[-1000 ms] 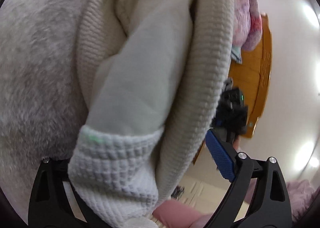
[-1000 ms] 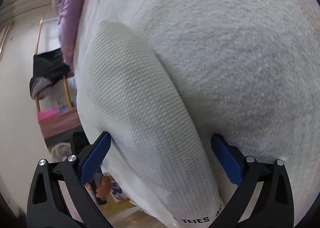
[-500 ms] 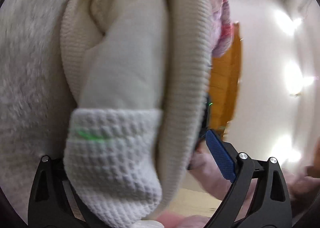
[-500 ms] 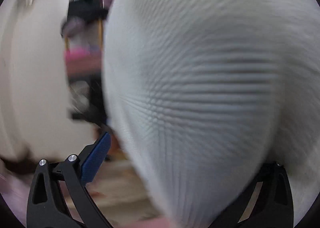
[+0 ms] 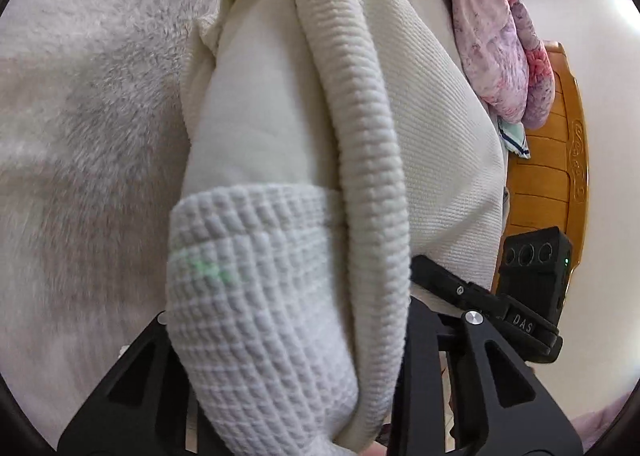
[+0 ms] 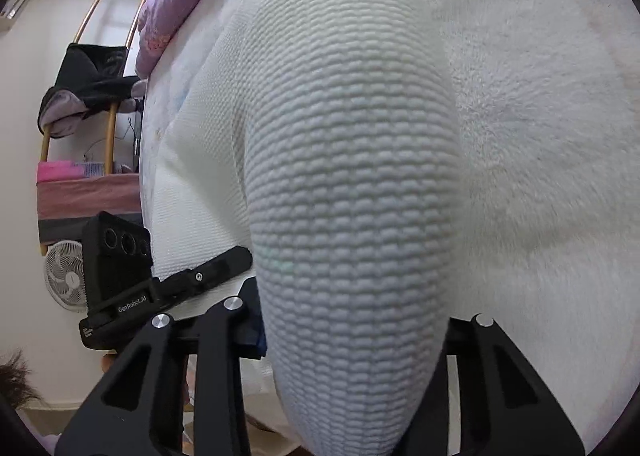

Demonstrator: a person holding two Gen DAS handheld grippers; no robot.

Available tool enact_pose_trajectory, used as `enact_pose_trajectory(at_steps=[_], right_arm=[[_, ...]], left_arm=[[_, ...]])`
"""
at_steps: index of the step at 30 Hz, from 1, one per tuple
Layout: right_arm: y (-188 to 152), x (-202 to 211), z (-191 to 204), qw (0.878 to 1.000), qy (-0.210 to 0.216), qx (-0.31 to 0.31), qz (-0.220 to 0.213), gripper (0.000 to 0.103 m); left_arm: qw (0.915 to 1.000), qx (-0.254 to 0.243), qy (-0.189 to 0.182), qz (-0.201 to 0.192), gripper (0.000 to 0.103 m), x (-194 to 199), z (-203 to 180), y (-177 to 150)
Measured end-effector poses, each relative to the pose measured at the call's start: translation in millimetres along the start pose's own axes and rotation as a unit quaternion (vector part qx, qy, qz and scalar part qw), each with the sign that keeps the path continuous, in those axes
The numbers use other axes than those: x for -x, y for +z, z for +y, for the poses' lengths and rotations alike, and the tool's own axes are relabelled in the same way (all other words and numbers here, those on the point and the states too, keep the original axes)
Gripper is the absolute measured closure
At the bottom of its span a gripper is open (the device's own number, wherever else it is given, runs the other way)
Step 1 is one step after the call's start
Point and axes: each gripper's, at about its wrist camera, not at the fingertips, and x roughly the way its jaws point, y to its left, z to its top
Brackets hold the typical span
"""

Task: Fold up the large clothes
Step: 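Lift the folded jacket with both tools and carry it across the bed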

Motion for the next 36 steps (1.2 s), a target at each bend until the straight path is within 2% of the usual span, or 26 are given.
enact_pose_trajectory(at_steps=[2,4,7,10,13,17,21,25,29,36], right_arm=[[-2,20,3,1.0,-0.002,0.003,0.003,0.068],[-3,37,16,1.0,-0.009,0.008,-0.001,0.068],[-11,68,34,1.0,-0.018,0.018,-0.009,0.068],[-30,102,47,0.999,-0.023,0.018,-0.016,0.068],[-43,125,78,0.999,-0.033,0.026,-0.029,0.068],[-63,163,103,0.998,-0.029,0.044,-0.046,0.068],[-78,203,114,0.996,-0.021,0.036,-0.076,0.068],[-89,227,123,0.994,-0.02,0.027,-0.105,0.068],[-101,249,105,0.992,-0.013,0.013,-0.127,0.068],[-107,275,90,0.987,-0.011,0.003,-0.16,0.068]], left_arm=[[1.0,-0.004,0.005,0.001,0.073,-4,-15,-7],[1.0,-0.006,-0.001,-0.003,0.073,10,-33,-15],[0.9999,-0.007,-0.003,-0.013,0.073,44,-56,-55],[0.9997,-0.002,-0.007,-0.022,0.073,66,-86,-81],[0.9996,-0.007,-0.003,-0.029,0.073,92,-118,-105],[0.9983,-0.026,0.025,-0.046,0.073,128,-171,-140],[0.9958,-0.056,0.032,-0.064,0.073,150,-221,-161],[0.9937,-0.082,0.034,-0.068,0.073,158,-260,-176],[0.9901,-0.118,0.03,-0.07,0.073,160,-286,-188],[0.9861,-0.148,0.034,-0.066,0.073,135,-333,-204]])
